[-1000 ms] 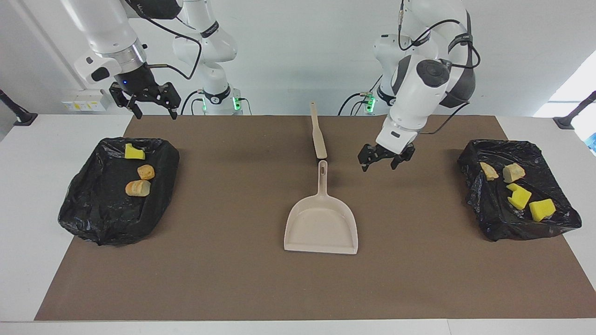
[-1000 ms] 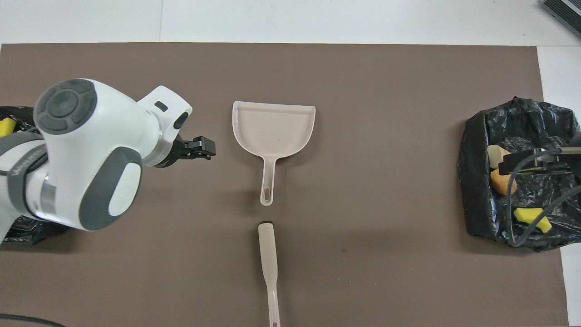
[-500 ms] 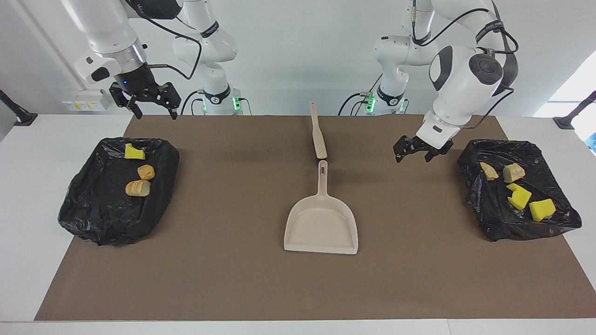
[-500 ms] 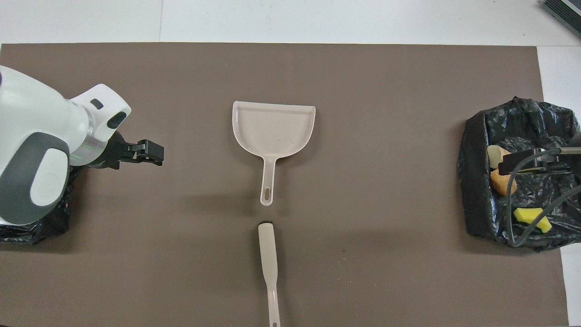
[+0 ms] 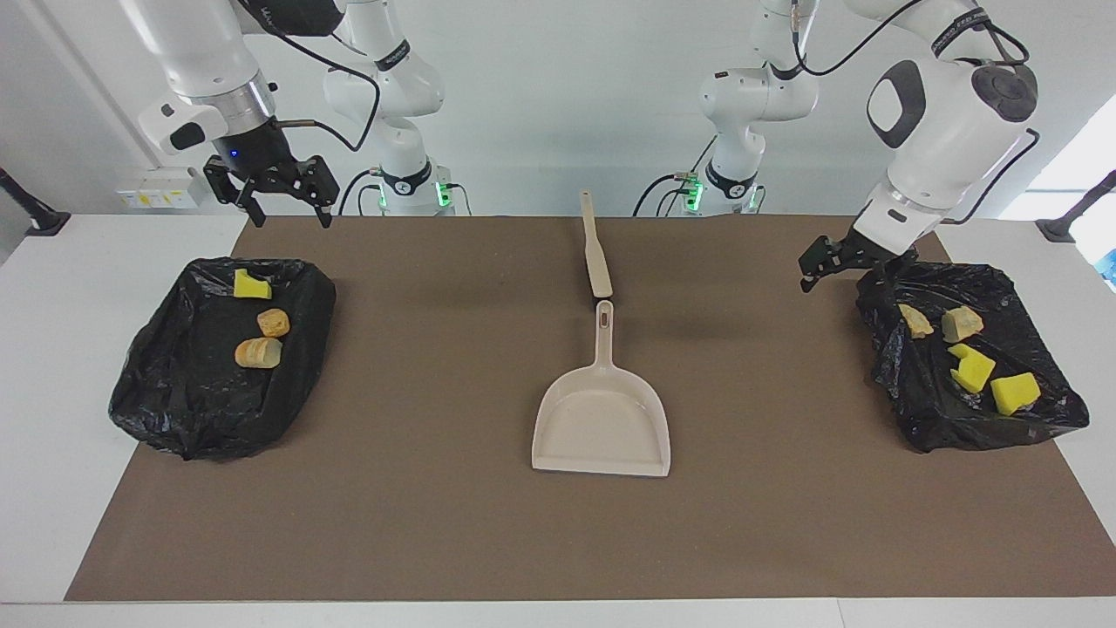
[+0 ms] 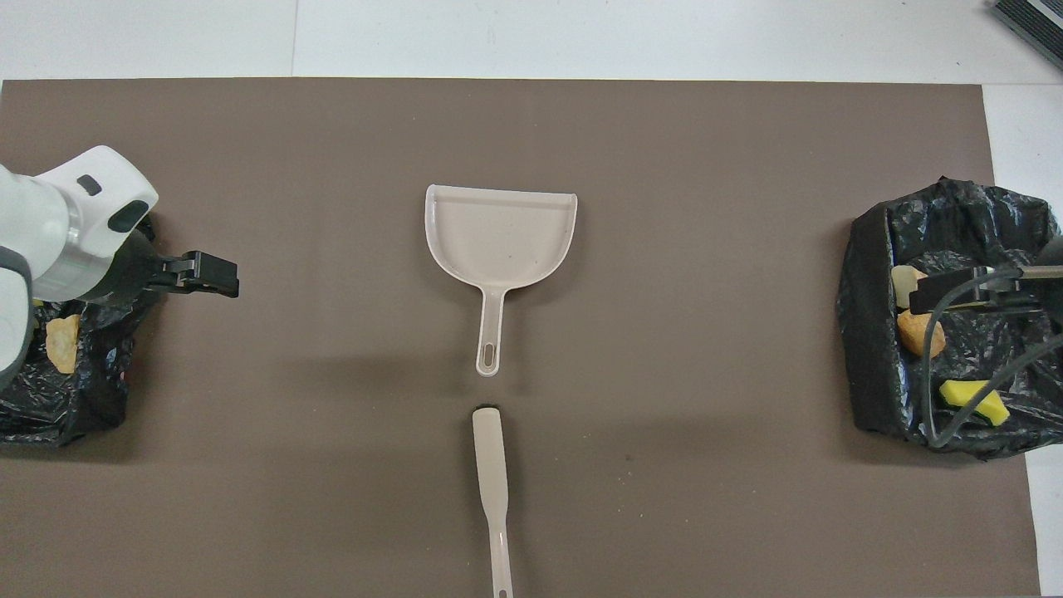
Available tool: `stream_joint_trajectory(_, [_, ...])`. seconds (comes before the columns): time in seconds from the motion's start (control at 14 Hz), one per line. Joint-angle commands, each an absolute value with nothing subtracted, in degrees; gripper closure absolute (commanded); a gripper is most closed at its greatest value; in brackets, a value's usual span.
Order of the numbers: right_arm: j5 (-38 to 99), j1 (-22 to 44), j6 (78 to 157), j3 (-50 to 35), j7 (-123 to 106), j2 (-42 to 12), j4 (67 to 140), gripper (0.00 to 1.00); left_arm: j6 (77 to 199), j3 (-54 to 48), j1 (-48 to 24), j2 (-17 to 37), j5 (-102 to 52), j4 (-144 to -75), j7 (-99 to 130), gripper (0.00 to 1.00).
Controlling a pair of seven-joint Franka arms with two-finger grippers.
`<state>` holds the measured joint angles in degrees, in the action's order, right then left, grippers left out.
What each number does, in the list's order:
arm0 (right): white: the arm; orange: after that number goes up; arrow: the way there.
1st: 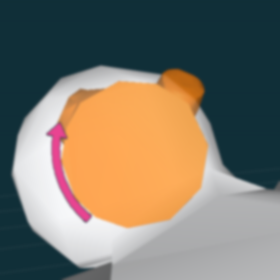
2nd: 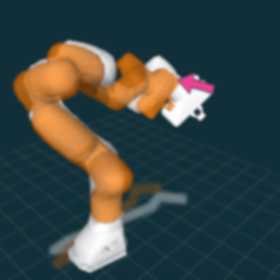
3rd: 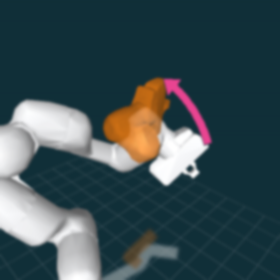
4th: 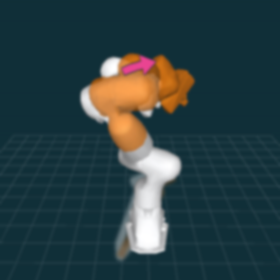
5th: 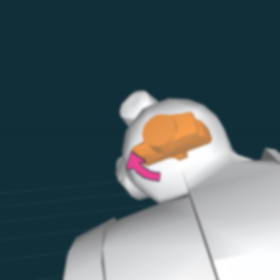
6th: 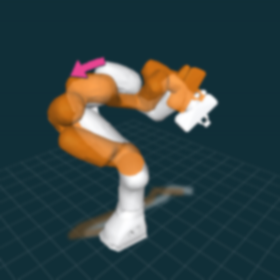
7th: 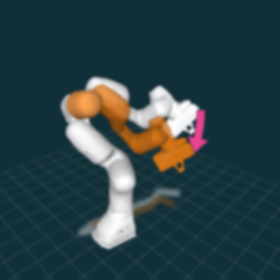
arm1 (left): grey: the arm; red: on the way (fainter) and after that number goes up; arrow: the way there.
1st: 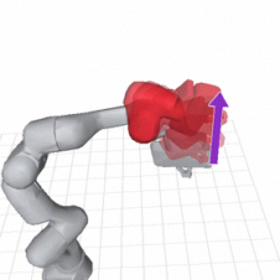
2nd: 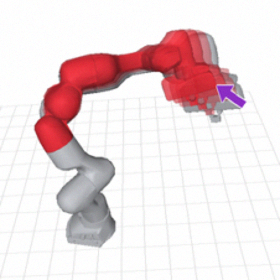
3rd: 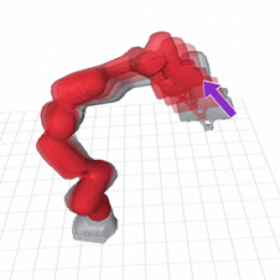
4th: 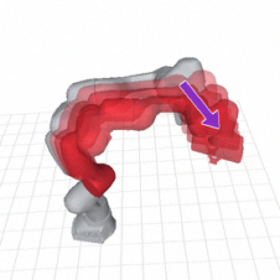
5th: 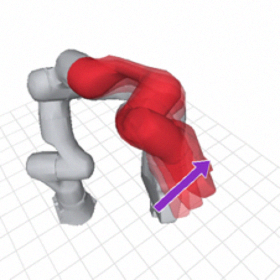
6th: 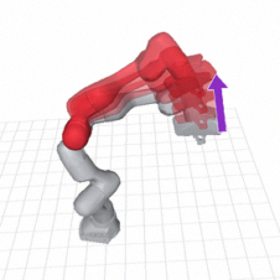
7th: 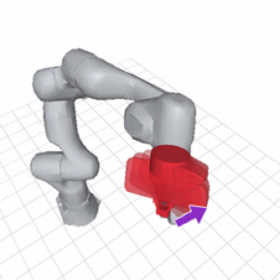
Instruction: Sweep and dump trash in bin
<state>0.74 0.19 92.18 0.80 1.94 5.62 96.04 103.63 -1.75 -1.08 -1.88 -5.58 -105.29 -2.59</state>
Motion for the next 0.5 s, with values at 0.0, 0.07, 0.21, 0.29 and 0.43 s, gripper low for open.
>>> stream_joint_trajectory(0.0, [1.3,-0.4,93.1,0.4,2.9,6.2,96.8,0.0,102.3,-2.1,0.8,-4.0,-5.3,-103.7,-5.3,0.0])
stream_joint_trajectory(0.07, [1.3,-0.4,92.9,0.4,2.9,6.2,96.8,0.0,101.5,-1.8,0.7,-4.8,-5.3,-102.5,-5.3,0.0])
stream_joint_trajectory(0.21, [1.3,-0.4,92.9,0.4,2.8,6.2,96.8,0.0,98.7,-1.8,0.4,-5.7,-2.3,-99.1,-5.3,0.0])
stream_joint_trajectory(0.29, [1.3,-0.4,92.9,0.4,2.8,6.2,96.7,0.0,96.4,-2.1,-0.2,-5.5,1.2,-96.5,-5.3,0.0])
stream_joint_trajectory(0.43, [1.3,-0.4,92.9,0.4,2.8,6.2,96.7,0.0,93.4,-2.3,-0.3,-5.0,2.3,-92.8,-5.1,0.0])
